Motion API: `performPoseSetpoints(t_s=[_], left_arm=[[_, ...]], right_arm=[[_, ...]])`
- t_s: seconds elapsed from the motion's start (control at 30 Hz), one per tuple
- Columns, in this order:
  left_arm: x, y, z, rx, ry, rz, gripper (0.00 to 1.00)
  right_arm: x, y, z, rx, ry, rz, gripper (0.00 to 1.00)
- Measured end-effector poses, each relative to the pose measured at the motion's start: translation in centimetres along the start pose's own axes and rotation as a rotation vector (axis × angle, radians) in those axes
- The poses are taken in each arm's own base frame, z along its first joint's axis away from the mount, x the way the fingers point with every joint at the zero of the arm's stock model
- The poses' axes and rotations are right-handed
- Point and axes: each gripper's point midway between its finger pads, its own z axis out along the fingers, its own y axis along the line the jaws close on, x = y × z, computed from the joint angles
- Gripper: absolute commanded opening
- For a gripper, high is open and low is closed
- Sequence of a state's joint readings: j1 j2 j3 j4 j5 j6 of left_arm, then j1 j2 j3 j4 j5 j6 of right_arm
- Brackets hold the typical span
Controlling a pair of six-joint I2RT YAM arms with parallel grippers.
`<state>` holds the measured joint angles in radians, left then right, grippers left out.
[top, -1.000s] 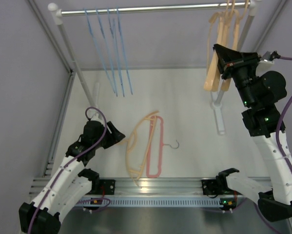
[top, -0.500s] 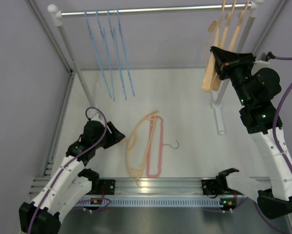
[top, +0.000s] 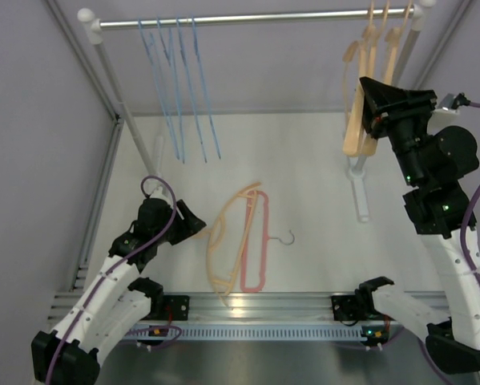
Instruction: Organize the hangers
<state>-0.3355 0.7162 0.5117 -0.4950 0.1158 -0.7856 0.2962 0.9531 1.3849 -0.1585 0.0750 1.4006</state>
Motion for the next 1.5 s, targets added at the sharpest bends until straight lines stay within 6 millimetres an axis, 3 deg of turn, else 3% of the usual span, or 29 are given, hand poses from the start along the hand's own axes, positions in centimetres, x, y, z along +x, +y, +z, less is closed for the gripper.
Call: performPoseSetpoints(t_s=[0.7, 1.0, 1.13, 1.37, 1.5], left_arm=[[0.0, 0.0, 0.0, 0.001, -0.001, -0.001, 0.63], [0.6, 0.6, 0.1, -0.005, 0.006, -0.003, 0.63], [0.6, 0.5, 0.1, 0.000, 0.001, -0.002, 0.63], [0.6, 0.6, 0.1, -0.004, 0.005, -0.003, 0.63], [0.7, 0.7, 0.3, -0.010, 0.010, -0.003, 0.63]], right_arm=[[0.5, -1.8, -4.6, 0.025, 0.047, -0.130, 0.48], [1.4, -4.0, -8.4, 0.086, 0.138, -0.329, 0.49], [2.2, -3.9, -10.3, 0.068, 0.213, -0.431, 0.49], [4.6, -1.5, -8.4, 0.011, 0.360, -0.545, 0.47], [7.7, -0.6, -8.1, -0.027, 0.461, -0.578, 0.47]])
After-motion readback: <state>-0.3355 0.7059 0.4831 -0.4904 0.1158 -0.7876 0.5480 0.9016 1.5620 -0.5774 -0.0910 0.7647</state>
